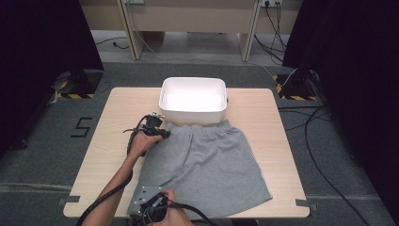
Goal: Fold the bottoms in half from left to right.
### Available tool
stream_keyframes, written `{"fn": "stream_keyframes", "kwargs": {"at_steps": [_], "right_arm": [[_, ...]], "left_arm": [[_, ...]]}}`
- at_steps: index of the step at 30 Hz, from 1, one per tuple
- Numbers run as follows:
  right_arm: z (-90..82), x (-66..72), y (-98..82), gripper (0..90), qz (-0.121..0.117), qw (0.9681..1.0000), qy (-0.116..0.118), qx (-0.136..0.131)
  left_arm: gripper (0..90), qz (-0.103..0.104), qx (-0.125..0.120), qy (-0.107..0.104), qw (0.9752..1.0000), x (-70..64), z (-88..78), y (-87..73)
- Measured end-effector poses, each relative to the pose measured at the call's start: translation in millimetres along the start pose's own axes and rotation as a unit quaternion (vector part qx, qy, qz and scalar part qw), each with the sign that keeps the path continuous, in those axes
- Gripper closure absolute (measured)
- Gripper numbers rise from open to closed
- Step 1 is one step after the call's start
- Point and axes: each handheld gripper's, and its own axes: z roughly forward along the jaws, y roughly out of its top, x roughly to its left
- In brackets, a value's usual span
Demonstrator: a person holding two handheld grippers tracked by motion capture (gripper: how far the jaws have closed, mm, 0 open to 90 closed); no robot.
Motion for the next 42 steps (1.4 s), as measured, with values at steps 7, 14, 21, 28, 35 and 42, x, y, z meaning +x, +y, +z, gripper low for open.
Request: {"fn": "stream_keyframes", "kwargs": {"at_steps": [7, 14, 21, 28, 35, 42], "right_arm": [[12.7, 1.5, -1.1, 36.7, -0.014, 0.9997, -0.009, 0.015], [10.9, 0.1, -2.2, 58.3, -0.036, 0.9990, -0.025, 0.013], [7.1, -4.8, -5.9, 78.0, -0.031, 0.9994, -0.014, 0.005], [5.3, -9.0, -6.4, 83.6, -0.023, 0.9997, 0.002, 0.004], [-7.3, -11.9, -4.5, 84.2, -0.011, 0.9997, 0.013, -0.020], [-23.3, -15.8, 0.8, 84.3, -0.005, 0.9991, 0.018, -0.037]], "left_arm": [[77.5, -0.005, -0.005, -0.005, 1.0000, 1.4, -0.2, -1.4], [77.3, -0.012, -0.006, -0.008, 0.9999, 2.4, -0.3, -1.7], [77.4, 0.009, -0.002, 0.006, 0.9999, -1.6, 0.4, -0.3], [78.3, 0.018, 0.000, 0.028, 0.9994, -7.7, 1.4, 1.3], [79.2, 0.023, 0.005, 0.035, 0.9991, -11.2, -0.4, 4.6], [79.5, 0.022, 0.003, 0.032, 0.9992, -13.1, -7.8, 12.1]]}}
